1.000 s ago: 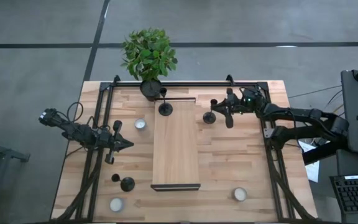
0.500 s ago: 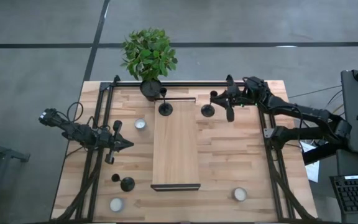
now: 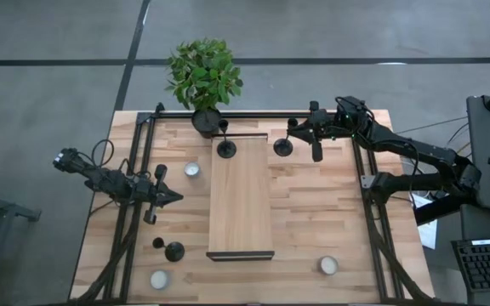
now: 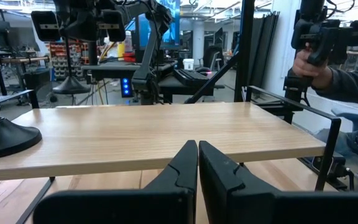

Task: Pick & Place candle stick holders
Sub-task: Put the right black candle holder on the shelf, then put the pink scented candle on the shelf

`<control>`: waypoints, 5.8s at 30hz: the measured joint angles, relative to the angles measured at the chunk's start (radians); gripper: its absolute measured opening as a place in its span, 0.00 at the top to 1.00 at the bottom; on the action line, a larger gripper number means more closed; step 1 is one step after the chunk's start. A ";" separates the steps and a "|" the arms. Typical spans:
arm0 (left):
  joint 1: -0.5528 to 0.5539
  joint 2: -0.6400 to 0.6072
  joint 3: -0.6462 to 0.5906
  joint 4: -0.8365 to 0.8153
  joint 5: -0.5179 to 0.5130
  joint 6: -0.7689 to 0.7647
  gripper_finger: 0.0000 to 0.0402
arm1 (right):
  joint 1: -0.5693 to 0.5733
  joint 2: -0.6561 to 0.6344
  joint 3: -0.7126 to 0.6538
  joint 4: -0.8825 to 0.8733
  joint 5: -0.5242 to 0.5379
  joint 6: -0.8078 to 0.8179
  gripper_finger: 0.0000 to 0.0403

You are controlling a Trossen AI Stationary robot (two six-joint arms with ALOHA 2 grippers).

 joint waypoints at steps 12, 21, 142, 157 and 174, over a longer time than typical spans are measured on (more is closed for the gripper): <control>0.000 0.000 0.000 0.000 0.000 0.000 0.97 | 0.048 0.028 0.022 0.014 0.000 0.000 0.96; 0.000 0.000 0.000 0.000 0.000 0.000 0.97 | 0.072 0.179 0.134 0.013 0.000 -0.005 0.96; 0.000 0.003 0.000 0.000 0.000 0.000 0.97 | 0.919 -0.036 0.114 -0.659 0.447 0.356 0.55; 0.000 0.003 0.000 0.000 0.000 0.000 0.97 | 1.177 0.150 0.101 -0.842 0.448 0.718 0.61; 0.000 0.003 0.000 0.000 0.000 0.000 0.97 | 1.356 0.401 0.101 -0.844 0.439 0.886 0.58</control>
